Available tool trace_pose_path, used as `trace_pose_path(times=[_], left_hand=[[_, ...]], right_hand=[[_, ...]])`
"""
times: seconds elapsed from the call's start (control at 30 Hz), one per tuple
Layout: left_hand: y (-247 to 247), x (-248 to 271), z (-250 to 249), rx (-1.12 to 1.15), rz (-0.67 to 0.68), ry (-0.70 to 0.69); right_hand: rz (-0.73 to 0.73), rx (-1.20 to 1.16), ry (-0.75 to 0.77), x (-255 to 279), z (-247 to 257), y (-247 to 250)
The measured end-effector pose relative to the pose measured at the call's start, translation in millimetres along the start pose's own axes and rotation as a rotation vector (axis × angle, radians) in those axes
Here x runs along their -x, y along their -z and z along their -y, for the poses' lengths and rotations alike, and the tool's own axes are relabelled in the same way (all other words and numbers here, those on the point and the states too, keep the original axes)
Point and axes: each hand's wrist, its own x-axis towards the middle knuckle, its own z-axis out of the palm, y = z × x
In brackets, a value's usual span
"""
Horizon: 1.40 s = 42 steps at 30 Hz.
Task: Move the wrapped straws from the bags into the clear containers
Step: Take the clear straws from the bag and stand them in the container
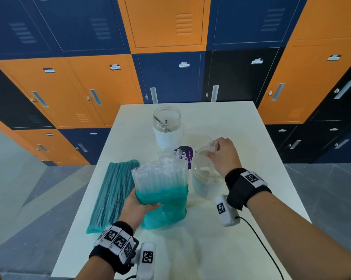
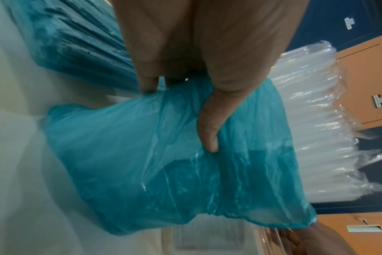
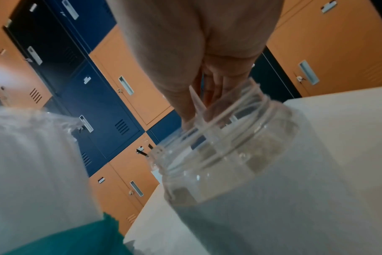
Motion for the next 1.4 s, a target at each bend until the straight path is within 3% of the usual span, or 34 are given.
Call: trace_pose_path(times=[0.2,0.33,0.4,0.47,0.53,0.63,0.73,0.93,1.2,1.4], left_hand=[[0.4,-0.9,0.2,-0.002,-0.002,0.008],[2.9,-3.5,1.6,-0.006,-0.003,0.009],[3.2,-4.3,1.4,-0.012,-0.006,0.011],[3.4,-6.0,2.0,-0.018,-0.010,0.012],[5.2,-7.7,3.6,-0.025,0.009,0.014],[9.2,-7.6,0.7,-0.065,0.059,0.045],[11.3,-6.4,-4.9,-0.134,0.119,0.061],[5.8,3.3,-20.6,-0.196,0.215,-0.047],[-6.3,1.7,-20.7,-0.298,0.001,-0.155],[-7.2,1.0,-21.5,-0.268,-0.079,-0.158]], right_hand=[[-0.056,-0.136,-0.013,11.0,-1.9,-2.9],[-0.187,-0.228,0.130,44.1,13.5,-3.7],[-0.059,-0.322,0.271,73.7,21.2,-15.4],[0.135,-0.398,0.320,99.1,26.6,-28.7],[0.191,-0.430,0.249,105.8,25.9,-39.7],[0.135,-0.397,0.135,98.7,24.1,-44.9],[0.112,-0.289,0.123,94.8,20.3,-47.1],[0.068,-0.420,0.093,99.8,14.5,-50.1],[0.241,-0.444,0.098,110.5,6.0,-53.3],[0.009,-0.520,0.125,106.1,14.9,-42.5]])
